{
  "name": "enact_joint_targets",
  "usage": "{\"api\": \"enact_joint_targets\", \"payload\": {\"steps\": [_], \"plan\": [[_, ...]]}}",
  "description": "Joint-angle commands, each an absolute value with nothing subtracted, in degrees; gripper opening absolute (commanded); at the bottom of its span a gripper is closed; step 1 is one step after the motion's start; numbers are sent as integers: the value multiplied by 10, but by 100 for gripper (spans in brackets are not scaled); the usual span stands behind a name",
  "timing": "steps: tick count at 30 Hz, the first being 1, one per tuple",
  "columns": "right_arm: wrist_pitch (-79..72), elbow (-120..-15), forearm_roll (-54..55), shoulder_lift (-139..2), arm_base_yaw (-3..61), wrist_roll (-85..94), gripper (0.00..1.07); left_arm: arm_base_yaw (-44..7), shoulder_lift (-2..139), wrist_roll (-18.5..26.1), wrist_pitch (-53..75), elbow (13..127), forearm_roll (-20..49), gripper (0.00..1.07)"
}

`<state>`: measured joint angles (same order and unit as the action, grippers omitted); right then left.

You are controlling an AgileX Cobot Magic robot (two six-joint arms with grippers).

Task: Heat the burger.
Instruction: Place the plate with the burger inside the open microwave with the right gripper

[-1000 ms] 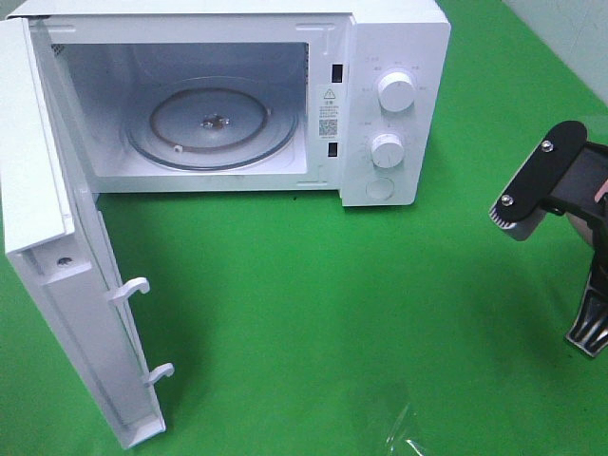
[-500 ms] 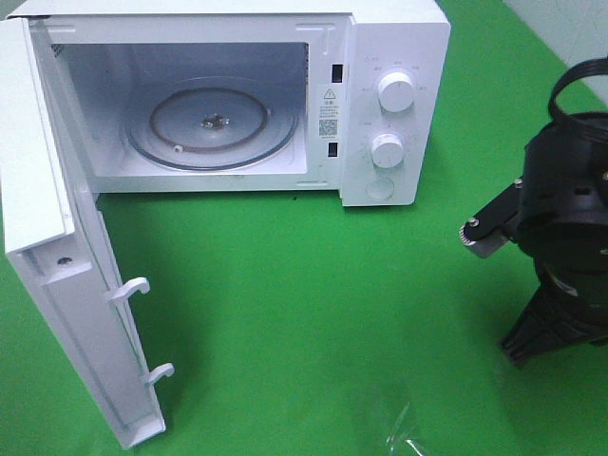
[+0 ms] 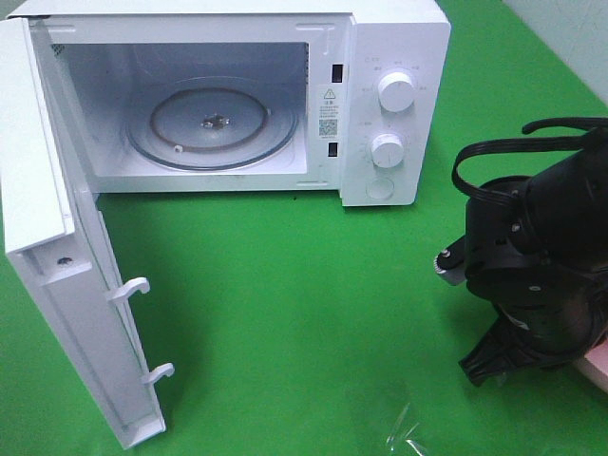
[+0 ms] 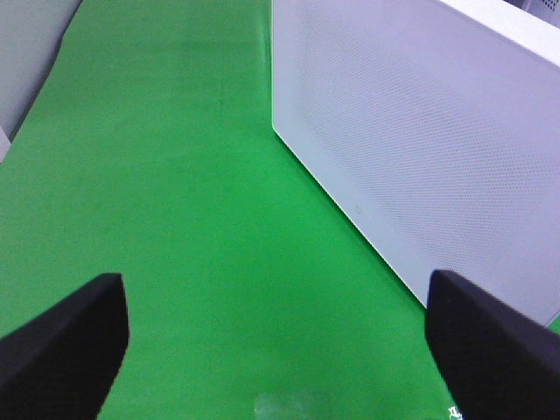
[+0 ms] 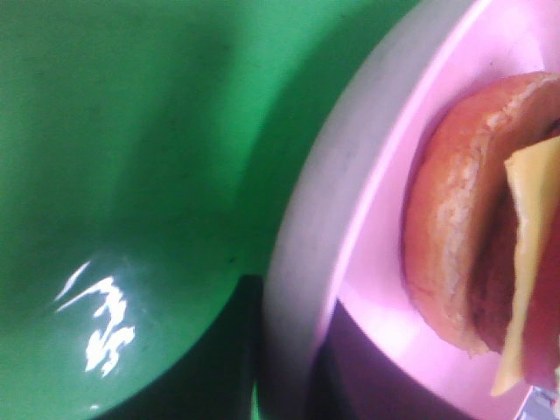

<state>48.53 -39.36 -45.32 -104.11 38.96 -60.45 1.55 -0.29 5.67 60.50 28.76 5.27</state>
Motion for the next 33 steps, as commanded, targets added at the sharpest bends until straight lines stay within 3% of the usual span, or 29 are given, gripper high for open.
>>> {"api": "enact_joint_targets", "payload": {"steps": [1,10,11,12,13,14,15,18,33], "plan": [[507,-395,-505,-1066,366,-645,6,18,-14,56,598,286,55,85],[494,-395,-521,-1087,347,-645,16,18,-14,56,598,286,55,85],[495,-395,-518,-1087,348,-644,23,18,-14,56,598,286,55,85],[495,-395,-518,-1087,348,-644,23,18,-14,56,598,286,55,85],[495,-397,-512,-1085,349,-644,32,18,-14,56,598,286,55,85],[495,-397,-512,-1085,349,-644,32,18,-14,56,598,286,55,85],[494,-398,-502,-1077,350,-641,40,18,-14,56,598,286,55,85],[494,-405,-481,-1051,356,-634,48,18,-14,56,598,286,55,85],[437,-421,-272,-818,363,-384,55,18,-14,56,598,286,55,85]]}}
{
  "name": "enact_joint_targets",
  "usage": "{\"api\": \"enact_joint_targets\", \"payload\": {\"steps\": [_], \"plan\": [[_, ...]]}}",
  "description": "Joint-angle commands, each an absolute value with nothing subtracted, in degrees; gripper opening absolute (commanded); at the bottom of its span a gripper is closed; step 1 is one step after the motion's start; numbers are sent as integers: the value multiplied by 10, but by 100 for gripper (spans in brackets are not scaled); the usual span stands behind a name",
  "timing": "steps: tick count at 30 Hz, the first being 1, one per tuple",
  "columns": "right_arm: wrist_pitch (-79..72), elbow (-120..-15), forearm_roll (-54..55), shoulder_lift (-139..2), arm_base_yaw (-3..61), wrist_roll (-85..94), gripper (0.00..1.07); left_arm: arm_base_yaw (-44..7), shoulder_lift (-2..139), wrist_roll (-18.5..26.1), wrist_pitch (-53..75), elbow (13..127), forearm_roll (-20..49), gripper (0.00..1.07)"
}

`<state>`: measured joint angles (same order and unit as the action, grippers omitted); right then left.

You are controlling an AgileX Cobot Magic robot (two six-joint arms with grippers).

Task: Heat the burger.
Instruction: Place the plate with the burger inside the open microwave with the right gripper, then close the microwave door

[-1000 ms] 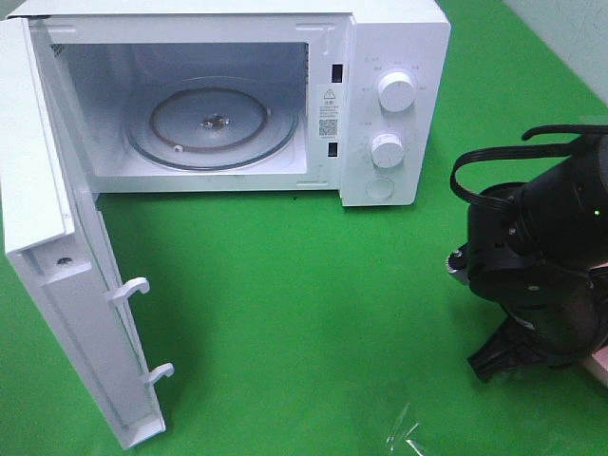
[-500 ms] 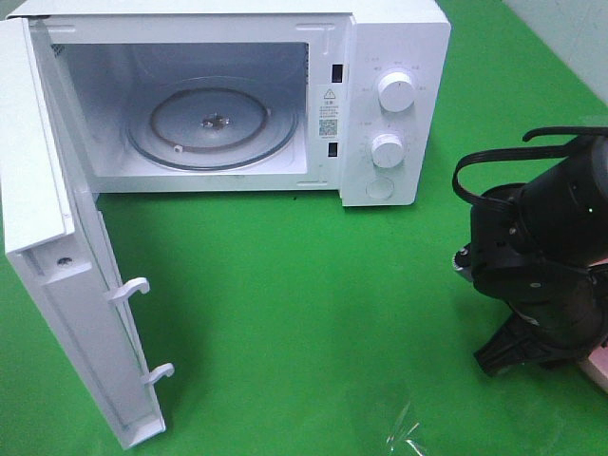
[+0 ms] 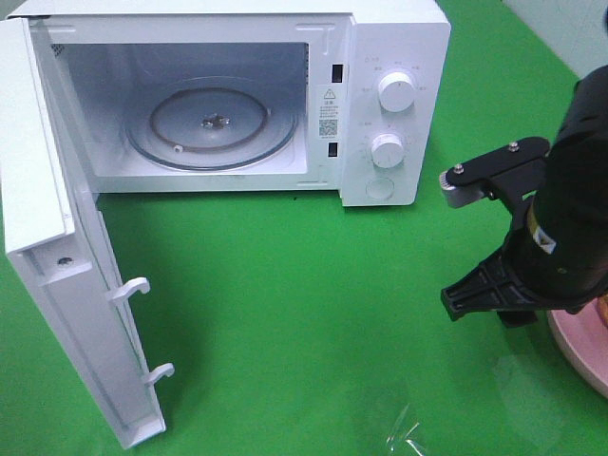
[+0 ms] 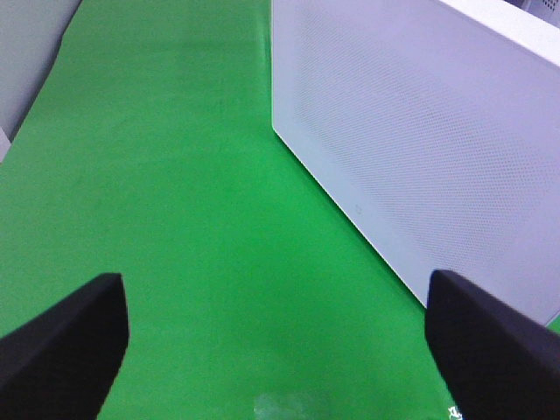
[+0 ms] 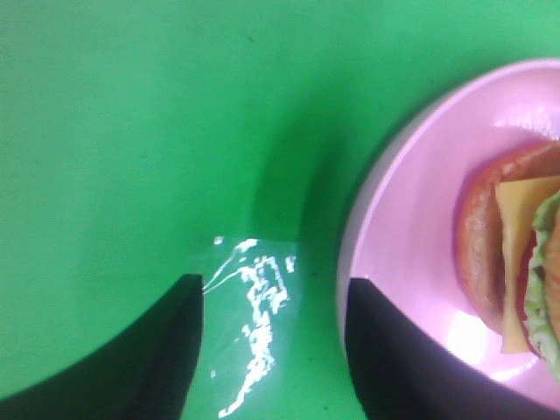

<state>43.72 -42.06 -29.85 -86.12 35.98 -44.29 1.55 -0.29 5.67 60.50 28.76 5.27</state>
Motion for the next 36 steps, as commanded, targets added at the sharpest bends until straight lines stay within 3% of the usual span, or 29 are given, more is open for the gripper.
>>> {"api": "enact_joint_targets", "payload": {"steps": [1,4,5,8,24,36], "plan": [[437,-421,-254,-784,363,-345,60,18,-14,56,598,286,55,85],[437,-421,-246,-773,363,-333,62,18,-14,56,598,286,55,85],[438,-421,-218,-732,363,-300,70,18,-14,56,598,286,55,85],[451,-421,-185,-673,363,-264,76,18,-14,56,598,286,55,85],[557,-421,-99,-472,363,-132,76,18,-14,56,598,286,55,85],[603,-413,-99,-321,363,-117,76,18,-14,56,598,286,55,85]]}}
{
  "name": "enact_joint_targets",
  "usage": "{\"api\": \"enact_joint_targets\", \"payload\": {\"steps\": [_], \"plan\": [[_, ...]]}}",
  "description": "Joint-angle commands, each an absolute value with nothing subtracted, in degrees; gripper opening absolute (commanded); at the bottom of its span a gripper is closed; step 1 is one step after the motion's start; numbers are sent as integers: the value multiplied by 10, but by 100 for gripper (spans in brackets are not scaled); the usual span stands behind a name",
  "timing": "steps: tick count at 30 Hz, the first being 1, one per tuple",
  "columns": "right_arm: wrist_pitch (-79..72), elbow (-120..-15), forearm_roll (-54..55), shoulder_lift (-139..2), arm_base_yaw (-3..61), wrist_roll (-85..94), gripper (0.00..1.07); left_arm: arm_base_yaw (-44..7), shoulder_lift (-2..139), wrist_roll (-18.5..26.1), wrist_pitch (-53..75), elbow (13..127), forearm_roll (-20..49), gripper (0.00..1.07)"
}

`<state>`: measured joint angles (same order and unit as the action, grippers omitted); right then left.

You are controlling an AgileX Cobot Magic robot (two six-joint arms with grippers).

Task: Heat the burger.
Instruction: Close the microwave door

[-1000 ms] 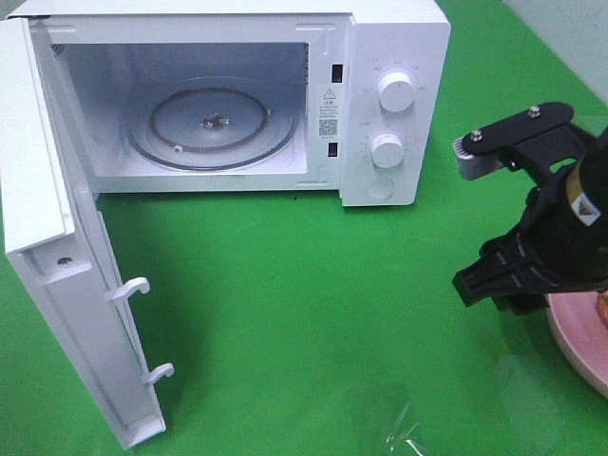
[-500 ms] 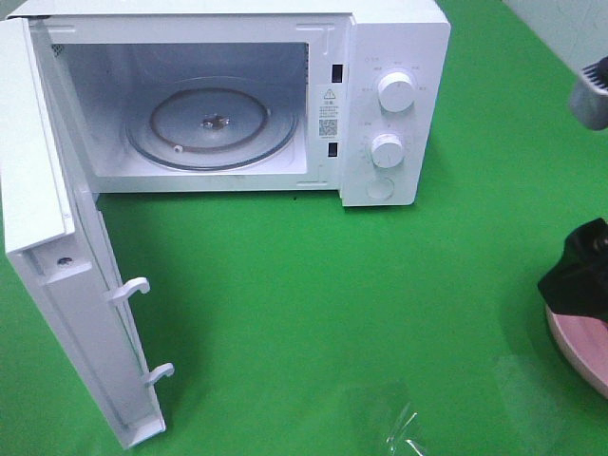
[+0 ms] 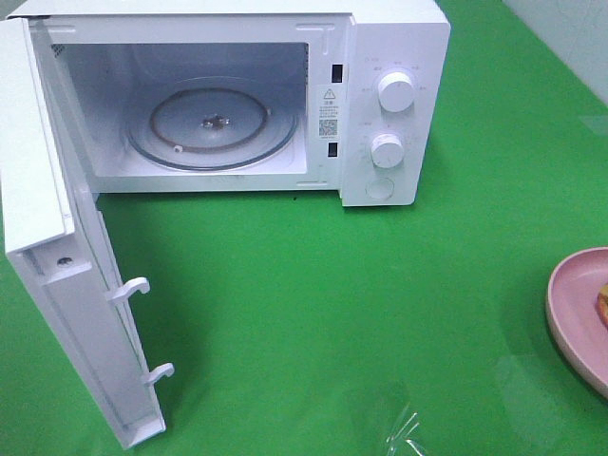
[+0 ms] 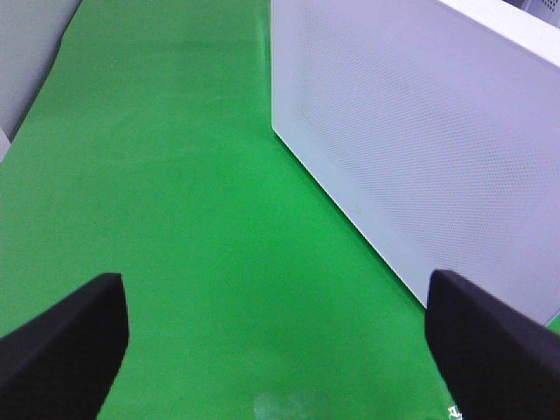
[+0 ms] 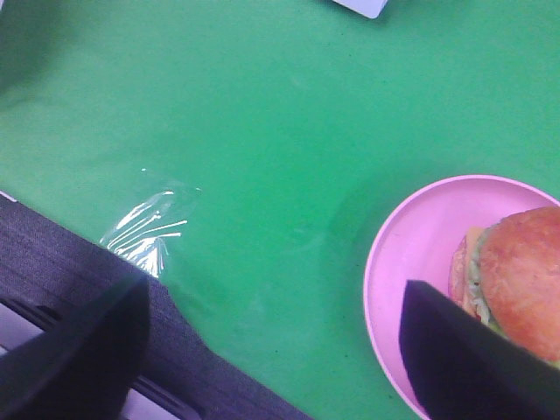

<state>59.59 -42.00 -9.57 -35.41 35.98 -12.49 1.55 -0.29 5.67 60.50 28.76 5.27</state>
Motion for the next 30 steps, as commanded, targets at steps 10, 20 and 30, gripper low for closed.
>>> {"api": "enact_joint_targets", "payload": {"steps": [10,20,30], "plan": [[604,-347,-96,-199,304,-115,76,18,-14,56,598,286,55,85],[591,-299,-85,-101,195,-113,76,18,-14,56,598,286,55,85],[578,-292,-72,-19,117,-105,76,18,-14,56,598,286,55,85]]}}
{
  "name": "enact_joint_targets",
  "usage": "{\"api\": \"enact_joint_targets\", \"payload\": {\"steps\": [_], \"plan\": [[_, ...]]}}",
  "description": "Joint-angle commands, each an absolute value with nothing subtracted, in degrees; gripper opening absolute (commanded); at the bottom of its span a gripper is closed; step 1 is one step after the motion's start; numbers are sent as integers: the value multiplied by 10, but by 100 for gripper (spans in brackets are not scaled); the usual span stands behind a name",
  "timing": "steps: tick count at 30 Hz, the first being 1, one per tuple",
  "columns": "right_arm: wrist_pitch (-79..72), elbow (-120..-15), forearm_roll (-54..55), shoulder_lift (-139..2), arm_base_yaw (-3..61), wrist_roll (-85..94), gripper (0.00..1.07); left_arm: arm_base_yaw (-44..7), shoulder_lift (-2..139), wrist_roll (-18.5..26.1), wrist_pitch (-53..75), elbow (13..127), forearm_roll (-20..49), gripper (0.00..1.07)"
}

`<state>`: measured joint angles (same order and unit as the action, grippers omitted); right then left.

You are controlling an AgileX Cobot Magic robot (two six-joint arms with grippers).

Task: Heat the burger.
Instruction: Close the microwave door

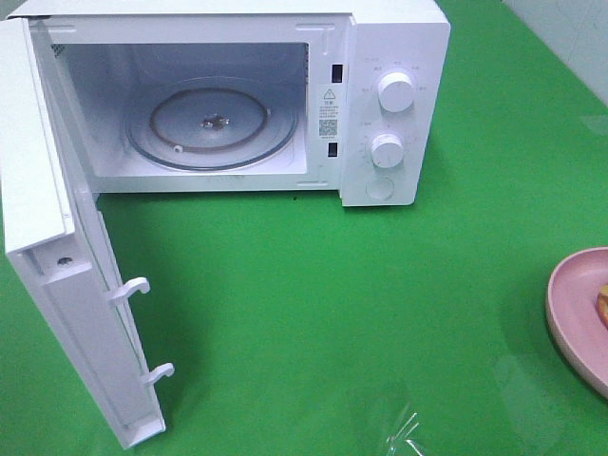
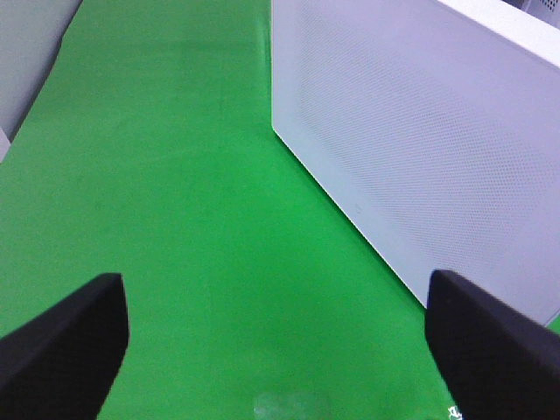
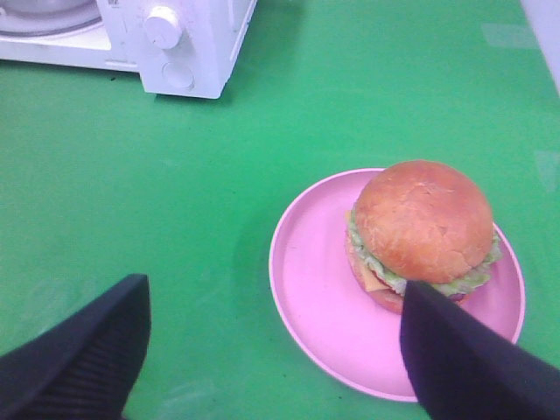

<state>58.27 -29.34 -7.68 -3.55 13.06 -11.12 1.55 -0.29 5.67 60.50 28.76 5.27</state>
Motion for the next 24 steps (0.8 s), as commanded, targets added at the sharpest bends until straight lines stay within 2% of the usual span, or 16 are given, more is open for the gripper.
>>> {"api": "enact_joint_targets", "payload": {"steps": [1,8,24], "plan": [[578,-292,-72,-6,105,-105,76,18,-14,56,598,286,55,85],[578,-292,-72,18,74,-107,76,18,-15,56,598,286,55,85],[578,-292,-73,17,74,-107,76,18,-15,56,598,286,55,85]]}}
